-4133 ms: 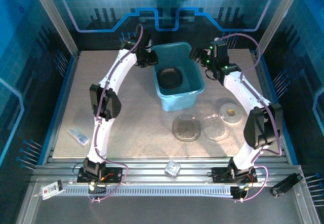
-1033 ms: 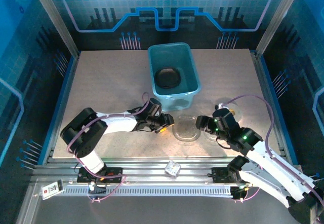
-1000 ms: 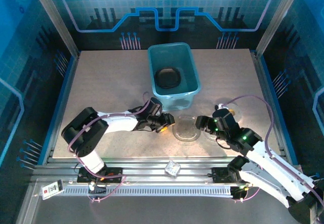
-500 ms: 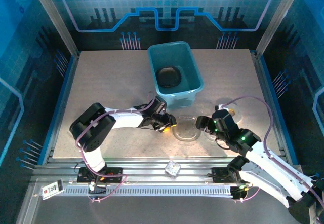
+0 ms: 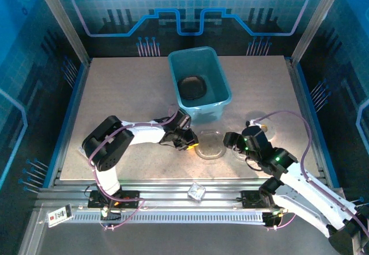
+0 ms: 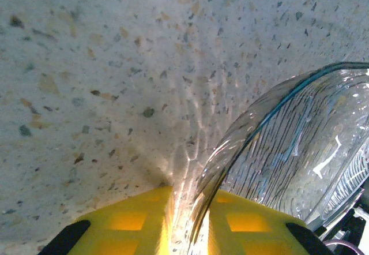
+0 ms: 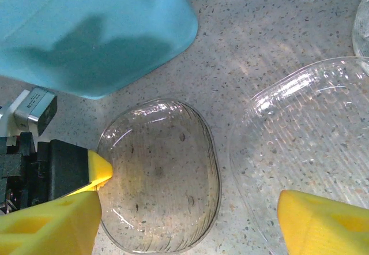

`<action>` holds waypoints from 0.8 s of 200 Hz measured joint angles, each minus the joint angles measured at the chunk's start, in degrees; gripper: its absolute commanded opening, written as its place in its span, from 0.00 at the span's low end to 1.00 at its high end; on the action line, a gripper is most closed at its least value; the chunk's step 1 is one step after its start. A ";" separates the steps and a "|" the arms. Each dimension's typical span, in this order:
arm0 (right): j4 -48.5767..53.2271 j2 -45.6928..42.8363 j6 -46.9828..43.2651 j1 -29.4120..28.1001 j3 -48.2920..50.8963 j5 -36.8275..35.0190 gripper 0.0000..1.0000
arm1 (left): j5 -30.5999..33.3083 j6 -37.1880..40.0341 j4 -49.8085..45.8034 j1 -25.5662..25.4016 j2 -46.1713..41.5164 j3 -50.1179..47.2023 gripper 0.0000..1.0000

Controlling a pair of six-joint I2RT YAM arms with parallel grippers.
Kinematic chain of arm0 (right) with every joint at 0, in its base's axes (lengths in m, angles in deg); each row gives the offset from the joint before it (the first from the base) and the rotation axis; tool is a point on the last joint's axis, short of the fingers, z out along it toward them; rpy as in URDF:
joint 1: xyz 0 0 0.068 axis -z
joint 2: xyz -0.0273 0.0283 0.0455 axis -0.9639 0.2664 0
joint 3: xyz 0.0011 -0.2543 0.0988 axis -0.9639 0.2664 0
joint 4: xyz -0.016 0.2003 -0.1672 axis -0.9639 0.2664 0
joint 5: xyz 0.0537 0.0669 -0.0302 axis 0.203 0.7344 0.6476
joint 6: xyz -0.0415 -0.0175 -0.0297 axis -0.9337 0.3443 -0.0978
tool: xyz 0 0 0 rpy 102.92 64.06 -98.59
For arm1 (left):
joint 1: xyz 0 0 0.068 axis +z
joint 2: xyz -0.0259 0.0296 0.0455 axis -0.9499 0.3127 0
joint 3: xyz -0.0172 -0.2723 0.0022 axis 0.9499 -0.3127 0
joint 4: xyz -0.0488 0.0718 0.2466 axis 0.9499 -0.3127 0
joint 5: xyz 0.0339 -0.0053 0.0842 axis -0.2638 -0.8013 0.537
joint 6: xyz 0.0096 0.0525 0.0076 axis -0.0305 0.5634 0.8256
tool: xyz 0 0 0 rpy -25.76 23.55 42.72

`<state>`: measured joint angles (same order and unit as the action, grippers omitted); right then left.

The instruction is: Place the plates into the plastic bin on the countertop

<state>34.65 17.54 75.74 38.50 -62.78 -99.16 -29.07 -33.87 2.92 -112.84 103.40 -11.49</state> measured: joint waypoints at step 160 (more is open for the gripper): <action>1.11 -4.37 4.20 -0.07 0.57 0.72 0.87 | 2.03 2.49 -3.39 -0.55 -17.64 -7.78 0.00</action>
<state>35.76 13.17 79.94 38.43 -62.21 -98.44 -27.04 -31.38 -0.47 -113.38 85.76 -19.28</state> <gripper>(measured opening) 0.863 0.057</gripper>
